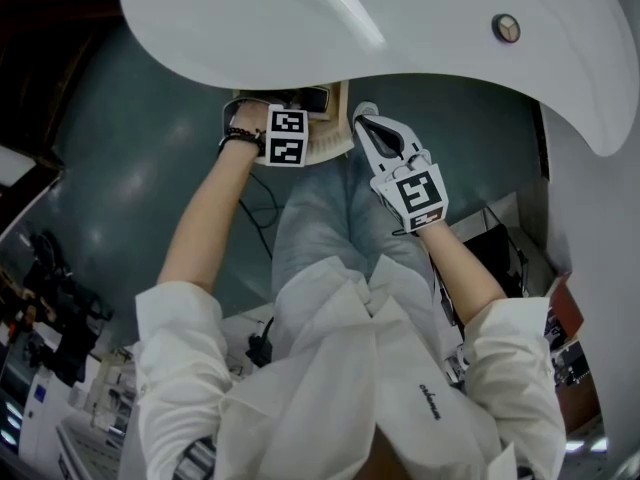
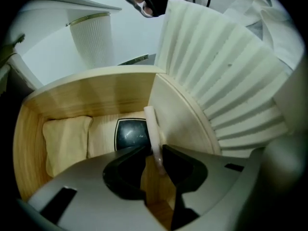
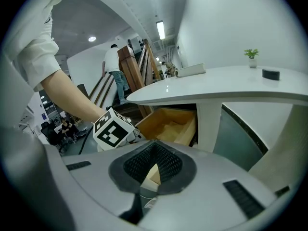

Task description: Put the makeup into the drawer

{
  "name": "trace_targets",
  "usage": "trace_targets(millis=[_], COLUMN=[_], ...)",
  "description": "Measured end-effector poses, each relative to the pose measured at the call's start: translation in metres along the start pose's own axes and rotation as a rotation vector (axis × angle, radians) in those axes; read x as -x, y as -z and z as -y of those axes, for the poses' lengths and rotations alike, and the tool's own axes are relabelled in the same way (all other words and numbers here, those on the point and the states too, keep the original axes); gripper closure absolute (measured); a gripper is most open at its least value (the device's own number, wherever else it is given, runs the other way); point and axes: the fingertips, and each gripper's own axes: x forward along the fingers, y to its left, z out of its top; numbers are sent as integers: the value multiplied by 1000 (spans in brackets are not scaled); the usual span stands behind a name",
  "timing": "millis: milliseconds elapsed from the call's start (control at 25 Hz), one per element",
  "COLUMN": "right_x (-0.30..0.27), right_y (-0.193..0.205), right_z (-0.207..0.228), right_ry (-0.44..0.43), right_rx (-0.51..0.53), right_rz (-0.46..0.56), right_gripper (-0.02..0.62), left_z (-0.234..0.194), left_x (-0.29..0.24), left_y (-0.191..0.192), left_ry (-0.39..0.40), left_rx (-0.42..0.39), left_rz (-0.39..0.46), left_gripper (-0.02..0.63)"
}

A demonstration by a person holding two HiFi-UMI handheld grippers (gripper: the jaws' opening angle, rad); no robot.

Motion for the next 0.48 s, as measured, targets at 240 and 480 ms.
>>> trace_targets(millis=[240,480], right_x=[5,43], right_y=[-5,-54], right_z=[-2,-13], right_ry=[9,38], right_rx=[-10,-19], right_rz=[16,93], right_gripper=[578,578], left_z=[-6,5], left_x=[21,124], left_y=[-9,-39], left_ry=[-56,-238], left_rx=[-11,-6], left_rz=[41,244], left_gripper=[446,479])
